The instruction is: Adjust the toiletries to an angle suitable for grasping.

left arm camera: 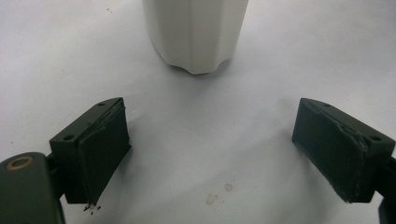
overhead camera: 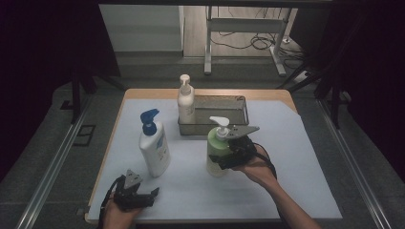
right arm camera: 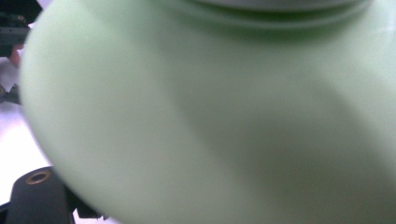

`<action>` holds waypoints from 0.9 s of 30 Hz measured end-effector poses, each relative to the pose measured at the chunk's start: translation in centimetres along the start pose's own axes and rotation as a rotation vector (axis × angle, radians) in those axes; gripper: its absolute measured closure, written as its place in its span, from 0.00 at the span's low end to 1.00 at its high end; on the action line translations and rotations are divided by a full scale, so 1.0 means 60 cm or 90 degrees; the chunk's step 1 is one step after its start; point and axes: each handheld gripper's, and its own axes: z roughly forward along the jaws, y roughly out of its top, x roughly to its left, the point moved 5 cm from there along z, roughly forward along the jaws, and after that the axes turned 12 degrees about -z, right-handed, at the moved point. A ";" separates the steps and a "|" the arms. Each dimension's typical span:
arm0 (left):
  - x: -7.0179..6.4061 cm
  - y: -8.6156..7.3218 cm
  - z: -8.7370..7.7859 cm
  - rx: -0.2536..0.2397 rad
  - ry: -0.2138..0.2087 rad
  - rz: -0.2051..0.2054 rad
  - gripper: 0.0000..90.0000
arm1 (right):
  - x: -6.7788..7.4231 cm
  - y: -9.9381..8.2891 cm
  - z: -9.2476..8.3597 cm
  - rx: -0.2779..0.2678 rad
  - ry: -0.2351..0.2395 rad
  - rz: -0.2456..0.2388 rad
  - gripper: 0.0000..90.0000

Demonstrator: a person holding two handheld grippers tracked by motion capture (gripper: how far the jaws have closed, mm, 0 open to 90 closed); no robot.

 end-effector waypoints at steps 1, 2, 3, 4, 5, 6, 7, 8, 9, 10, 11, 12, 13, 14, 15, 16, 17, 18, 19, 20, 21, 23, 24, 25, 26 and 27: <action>0.000 0.000 0.000 0.000 0.000 0.000 0.12 | -0.002 0.003 -0.002 -0.001 -0.001 0.000 0.14; 0.000 0.000 0.000 0.000 0.000 0.000 0.12 | -0.004 0.007 -0.004 -0.004 -0.003 0.002 0.14; 0.000 0.000 0.000 0.000 0.000 0.000 0.12 | -0.006 0.011 -0.006 -0.006 -0.002 0.003 0.14; 0.000 0.000 0.000 0.000 0.000 0.000 0.12 | -0.008 0.016 -0.008 -0.007 -0.003 0.006 0.14; 0.000 0.000 0.000 0.000 0.000 0.000 0.12 | -0.011 0.020 -0.010 -0.008 -0.003 0.005 0.14; 0.000 0.000 0.000 0.000 0.000 0.000 0.12 | -0.013 0.024 -0.011 -0.009 -0.004 0.006 0.14; 0.000 0.000 0.000 0.000 0.000 0.000 0.12 | -0.015 0.028 -0.013 -0.011 -0.006 0.006 0.14; 0.000 0.000 0.000 0.000 0.000 0.000 0.12 | -0.017 0.033 -0.014 -0.012 -0.006 0.006 0.14; 0.000 0.000 0.000 0.000 0.000 0.000 0.12 | -0.019 0.037 -0.014 -0.013 -0.008 0.006 0.14; 0.000 0.000 0.000 0.000 0.000 0.000 0.12 | -0.021 0.042 -0.015 -0.015 -0.010 0.007 0.14; 0.000 0.000 0.000 0.000 0.000 0.000 0.12 | -0.024 0.047 -0.016 -0.015 -0.010 0.007 0.14; 0.000 0.000 0.000 0.000 -0.001 0.000 0.12 | -0.025 0.050 -0.016 -0.014 -0.011 0.008 0.14; 0.000 0.000 0.000 0.000 0.000 0.000 0.12 | -0.028 0.056 -0.016 -0.014 -0.012 0.009 0.14; 0.000 0.000 0.000 0.000 0.000 -0.001 0.12 | -0.030 0.059 -0.016 -0.014 -0.013 0.010 0.14; 0.000 0.000 0.000 0.000 0.000 -0.001 0.12 | -0.032 0.063 -0.016 -0.014 -0.014 0.010 0.14; 0.000 0.000 0.000 -0.001 0.000 0.001 0.12 | -0.035 0.068 -0.016 -0.015 -0.015 0.010 0.14; 0.000 0.000 0.000 0.000 0.000 0.001 0.12 | -0.037 0.073 -0.016 -0.016 -0.017 0.013 0.14; 0.000 0.000 0.000 0.000 0.000 0.000 0.12 | -0.040 0.077 -0.017 -0.018 -0.018 0.014 0.14; 0.000 0.000 0.000 0.000 0.000 0.001 0.12 | -0.043 0.082 -0.017 -0.019 -0.019 0.015 0.14; 0.000 0.000 0.000 -0.001 -0.001 0.000 0.12 | -0.045 0.087 -0.018 -0.019 -0.020 0.017 0.14; 0.000 0.000 0.000 -0.002 0.000 -0.001 0.12 | -0.048 0.092 -0.018 -0.020 -0.021 0.018 0.14; 0.000 0.000 0.000 -0.002 0.000 -0.001 0.12 | -0.053 0.101 -0.018 -0.019 -0.028 0.018 0.14; 0.000 0.000 0.000 -0.002 0.000 -0.001 0.12 | -0.056 0.105 -0.018 -0.021 -0.032 0.018 0.14; 0.000 0.000 0.000 -0.001 -0.001 -0.001 0.12 | -0.059 0.109 -0.018 -0.021 -0.034 0.017 0.14; 0.000 0.000 0.000 -0.001 0.000 -0.001 0.12 | -0.062 0.113 -0.019 -0.022 -0.036 0.019 0.14; 0.000 0.000 0.000 -0.001 -0.001 -0.001 0.12 | -0.065 0.116 -0.019 -0.021 -0.039 0.021 0.14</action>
